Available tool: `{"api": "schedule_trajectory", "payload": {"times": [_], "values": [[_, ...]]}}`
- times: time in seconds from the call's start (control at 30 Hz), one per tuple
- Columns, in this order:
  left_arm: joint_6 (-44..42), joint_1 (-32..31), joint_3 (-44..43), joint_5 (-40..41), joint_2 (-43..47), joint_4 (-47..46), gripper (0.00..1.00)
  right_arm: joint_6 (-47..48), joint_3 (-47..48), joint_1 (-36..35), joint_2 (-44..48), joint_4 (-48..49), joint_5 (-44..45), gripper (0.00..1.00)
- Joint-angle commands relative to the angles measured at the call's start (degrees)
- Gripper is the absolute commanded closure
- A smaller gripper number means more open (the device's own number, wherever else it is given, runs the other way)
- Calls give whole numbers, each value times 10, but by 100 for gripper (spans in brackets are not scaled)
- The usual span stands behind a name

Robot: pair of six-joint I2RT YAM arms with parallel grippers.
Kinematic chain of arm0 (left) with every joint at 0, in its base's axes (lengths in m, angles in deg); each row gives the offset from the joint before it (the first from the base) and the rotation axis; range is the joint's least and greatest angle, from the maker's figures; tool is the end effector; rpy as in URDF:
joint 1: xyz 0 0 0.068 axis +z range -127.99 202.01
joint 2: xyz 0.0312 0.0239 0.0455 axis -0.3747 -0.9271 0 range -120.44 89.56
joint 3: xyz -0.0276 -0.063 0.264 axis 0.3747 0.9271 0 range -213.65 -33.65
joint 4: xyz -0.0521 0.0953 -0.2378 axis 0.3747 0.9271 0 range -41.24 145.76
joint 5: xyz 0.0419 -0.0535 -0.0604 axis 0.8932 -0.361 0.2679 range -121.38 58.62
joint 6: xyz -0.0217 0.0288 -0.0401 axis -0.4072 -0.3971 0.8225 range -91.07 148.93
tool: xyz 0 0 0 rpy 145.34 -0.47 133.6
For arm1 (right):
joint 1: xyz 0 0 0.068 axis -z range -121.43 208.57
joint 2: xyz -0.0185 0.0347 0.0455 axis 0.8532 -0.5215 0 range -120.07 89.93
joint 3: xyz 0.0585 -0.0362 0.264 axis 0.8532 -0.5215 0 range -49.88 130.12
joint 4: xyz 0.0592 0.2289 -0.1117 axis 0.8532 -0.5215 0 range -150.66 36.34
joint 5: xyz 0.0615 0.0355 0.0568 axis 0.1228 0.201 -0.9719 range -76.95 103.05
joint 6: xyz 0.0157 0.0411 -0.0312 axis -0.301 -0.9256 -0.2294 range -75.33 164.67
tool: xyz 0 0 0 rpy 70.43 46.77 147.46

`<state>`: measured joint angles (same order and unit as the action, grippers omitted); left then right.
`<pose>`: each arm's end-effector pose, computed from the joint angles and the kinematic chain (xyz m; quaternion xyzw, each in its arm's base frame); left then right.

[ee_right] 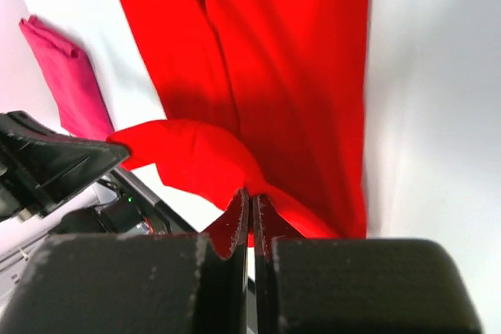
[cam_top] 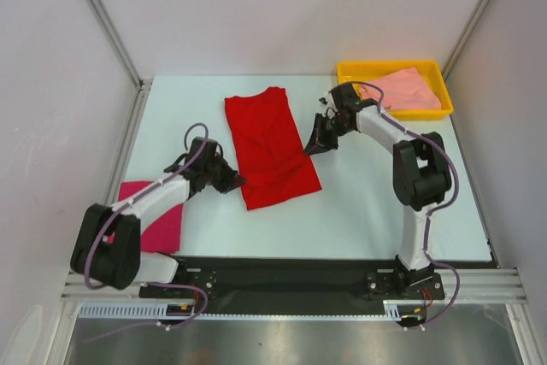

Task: Fold and stack the t-shirts
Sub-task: Fold the tshirt

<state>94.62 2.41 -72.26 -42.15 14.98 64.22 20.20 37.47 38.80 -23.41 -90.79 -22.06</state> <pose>0.2345 -0.0905 0.1875 -0.3394 0.8769 -0.2879 0.1818 0.3862 0.1605 0.2105 -0.0321 0.9294 0.3553 0.0950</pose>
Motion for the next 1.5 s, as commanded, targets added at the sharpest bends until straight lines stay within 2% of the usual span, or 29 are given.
{"api": "schedule_trajectory", "payload": {"times": [0.0, 0.3, 0.8, 1.13, 1.47], "values": [[-72, 18, -71, -41, -51, -18, 100, 23, 77, 7, -54, -42, -24, 100], [-109, 54, -150, -46, -122, -3, 100, 29, 193, 32, -159, -66, -72, 100], [-117, 73, -176, -31, -172, -8, 100, 24, 252, 47, -221, -73, -107, 99], [-124, 79, -193, -31, -196, -8, 100, 16, 277, 47, -247, -68, -110, 96], [-146, 87, -248, -28, -244, 11, 96, 6, 330, 48, -284, -83, -109, 91]]}}
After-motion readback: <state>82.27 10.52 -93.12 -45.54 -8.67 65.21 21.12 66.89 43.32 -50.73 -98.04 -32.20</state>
